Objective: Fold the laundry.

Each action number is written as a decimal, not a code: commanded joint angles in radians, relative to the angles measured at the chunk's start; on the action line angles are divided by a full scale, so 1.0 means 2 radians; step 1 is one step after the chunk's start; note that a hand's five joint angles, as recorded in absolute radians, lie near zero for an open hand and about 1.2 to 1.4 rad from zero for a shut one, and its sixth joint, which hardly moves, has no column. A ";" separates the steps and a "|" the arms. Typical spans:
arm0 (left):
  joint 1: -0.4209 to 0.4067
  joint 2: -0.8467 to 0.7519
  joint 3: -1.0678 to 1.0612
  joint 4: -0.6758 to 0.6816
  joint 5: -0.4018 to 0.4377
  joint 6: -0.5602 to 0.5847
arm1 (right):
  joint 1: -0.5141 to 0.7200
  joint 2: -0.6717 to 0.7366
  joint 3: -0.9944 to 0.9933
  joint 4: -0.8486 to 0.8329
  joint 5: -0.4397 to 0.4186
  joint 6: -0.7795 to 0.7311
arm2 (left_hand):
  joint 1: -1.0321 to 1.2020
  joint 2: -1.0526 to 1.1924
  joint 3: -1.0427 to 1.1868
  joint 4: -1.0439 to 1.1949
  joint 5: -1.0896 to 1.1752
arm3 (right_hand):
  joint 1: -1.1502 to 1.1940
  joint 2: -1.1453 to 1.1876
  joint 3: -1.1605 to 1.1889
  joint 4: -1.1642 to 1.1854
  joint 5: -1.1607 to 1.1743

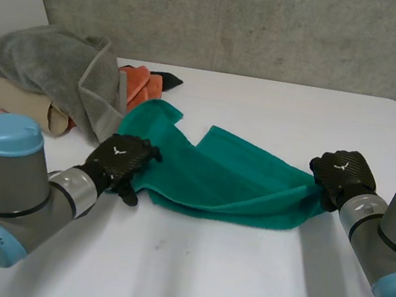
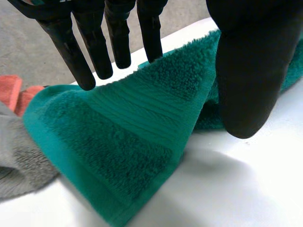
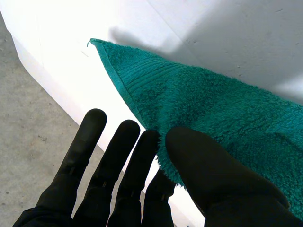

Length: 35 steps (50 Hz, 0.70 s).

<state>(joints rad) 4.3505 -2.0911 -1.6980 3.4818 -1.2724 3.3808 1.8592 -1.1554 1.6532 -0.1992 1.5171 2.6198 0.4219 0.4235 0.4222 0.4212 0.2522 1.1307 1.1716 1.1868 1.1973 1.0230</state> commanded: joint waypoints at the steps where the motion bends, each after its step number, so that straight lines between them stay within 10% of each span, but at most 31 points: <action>1: -0.014 -0.040 0.041 0.002 -0.025 0.000 | 0.000 0.001 0.002 -0.002 0.001 -0.001 | 0.101 0.100 0.101 0.102 0.099 | 0.133 0.112 0.105 0.100 0.099; 15: 0.003 -0.035 0.042 0.053 -0.096 0.004 | 0.000 0.000 -0.002 -0.002 0.002 -0.007 | 0.251 0.250 0.251 0.251 0.249 | 0.133 0.112 0.105 0.100 0.099; 30: 0.008 0.001 0.018 0.054 -0.079 0.011 | 0.002 -0.003 -0.007 0.001 0.002 -0.019 | 0.269 0.268 0.268 0.269 0.266 | 0.133 0.112 0.105 0.100 0.099; 35: 0.018 -0.001 0.018 0.055 -0.079 0.012 | 0.001 -0.001 -0.009 0.001 0.003 -0.020 | 0.487 0.486 0.487 0.488 0.485 | 0.133 0.112 0.105 0.100 0.099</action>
<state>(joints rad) 4.3686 -2.0857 -1.6632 3.5900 -1.4304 3.4020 1.8616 -1.1620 1.6384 -0.1971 1.5217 2.5846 1.0679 1.0558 1.0531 1.0453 0.8581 1.1307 1.1716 1.1868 1.1973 1.0230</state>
